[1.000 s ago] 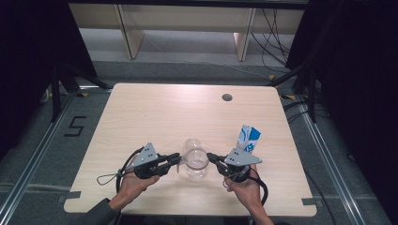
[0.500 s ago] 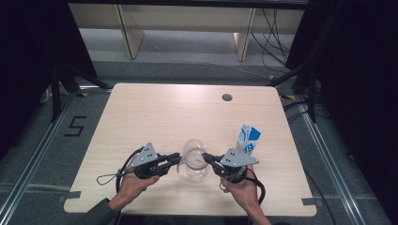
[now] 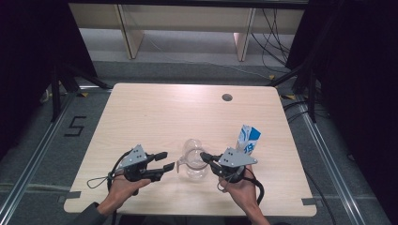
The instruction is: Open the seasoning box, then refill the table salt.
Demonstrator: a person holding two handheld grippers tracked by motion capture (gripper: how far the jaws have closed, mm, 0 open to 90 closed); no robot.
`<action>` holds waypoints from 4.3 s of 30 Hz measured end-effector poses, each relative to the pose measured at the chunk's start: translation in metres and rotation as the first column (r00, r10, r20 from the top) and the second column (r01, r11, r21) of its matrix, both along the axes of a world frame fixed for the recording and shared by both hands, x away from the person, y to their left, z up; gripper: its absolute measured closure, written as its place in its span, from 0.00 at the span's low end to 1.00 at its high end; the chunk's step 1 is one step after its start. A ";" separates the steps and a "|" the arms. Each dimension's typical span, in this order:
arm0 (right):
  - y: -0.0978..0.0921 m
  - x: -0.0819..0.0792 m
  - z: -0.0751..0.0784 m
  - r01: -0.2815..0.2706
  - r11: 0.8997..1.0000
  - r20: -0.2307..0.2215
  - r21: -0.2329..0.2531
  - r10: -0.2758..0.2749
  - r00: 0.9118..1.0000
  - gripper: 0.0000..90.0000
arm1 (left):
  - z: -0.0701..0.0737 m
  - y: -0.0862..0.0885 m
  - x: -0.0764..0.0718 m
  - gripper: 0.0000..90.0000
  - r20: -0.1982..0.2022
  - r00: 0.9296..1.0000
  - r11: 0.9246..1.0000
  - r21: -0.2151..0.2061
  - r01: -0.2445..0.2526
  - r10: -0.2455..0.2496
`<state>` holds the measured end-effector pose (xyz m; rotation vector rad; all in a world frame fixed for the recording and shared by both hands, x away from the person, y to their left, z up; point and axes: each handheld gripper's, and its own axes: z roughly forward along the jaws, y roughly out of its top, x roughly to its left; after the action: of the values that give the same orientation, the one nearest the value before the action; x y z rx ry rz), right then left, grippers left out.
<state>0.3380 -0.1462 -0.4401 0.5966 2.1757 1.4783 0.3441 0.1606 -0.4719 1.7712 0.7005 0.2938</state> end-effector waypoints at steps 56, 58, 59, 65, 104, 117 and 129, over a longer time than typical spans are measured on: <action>-0.081 -0.052 -0.016 0.575 0.814 -0.020 0.078 -0.576 0.817 0.32 | -0.021 0.017 -0.011 0.31 -0.044 0.998 0.995 0.095 -0.029 0.033; -0.084 -0.047 -0.019 0.609 0.786 -0.053 0.109 -0.607 0.793 0.27 | -0.021 0.017 -0.011 0.31 -0.035 0.999 0.995 0.096 -0.026 0.030; -0.086 -0.045 -0.019 0.615 0.784 -0.048 0.089 -0.613 0.789 0.26 | -0.021 0.017 -0.011 0.30 -0.037 0.999 0.995 0.093 -0.029 0.032; -0.087 -0.031 -0.029 0.633 0.770 -0.083 0.076 -0.628 0.774 0.20 | -0.021 0.016 -0.012 0.31 -0.039 0.999 0.995 0.098 -0.025 0.029; -0.073 0.020 -0.055 0.645 0.760 -0.099 0.077 -0.638 0.764 0.18 | -0.022 0.016 -0.011 0.32 -0.034 0.999 0.995 0.101 -0.005 0.008; -0.071 0.025 -0.059 0.661 0.746 -0.114 0.082 -0.652 0.750 0.19 | -0.021 0.016 -0.012 0.31 -0.035 0.999 0.994 0.113 -0.003 0.007; -0.063 0.030 -0.064 0.682 0.727 -0.106 0.080 -0.674 0.731 0.21 | -0.022 0.015 -0.012 0.31 -0.037 0.999 0.993 0.114 0.002 0.002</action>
<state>0.3684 -0.2092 -0.5036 1.3362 1.6219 1.1683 0.3322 0.1757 -0.4935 1.8895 0.7230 0.3068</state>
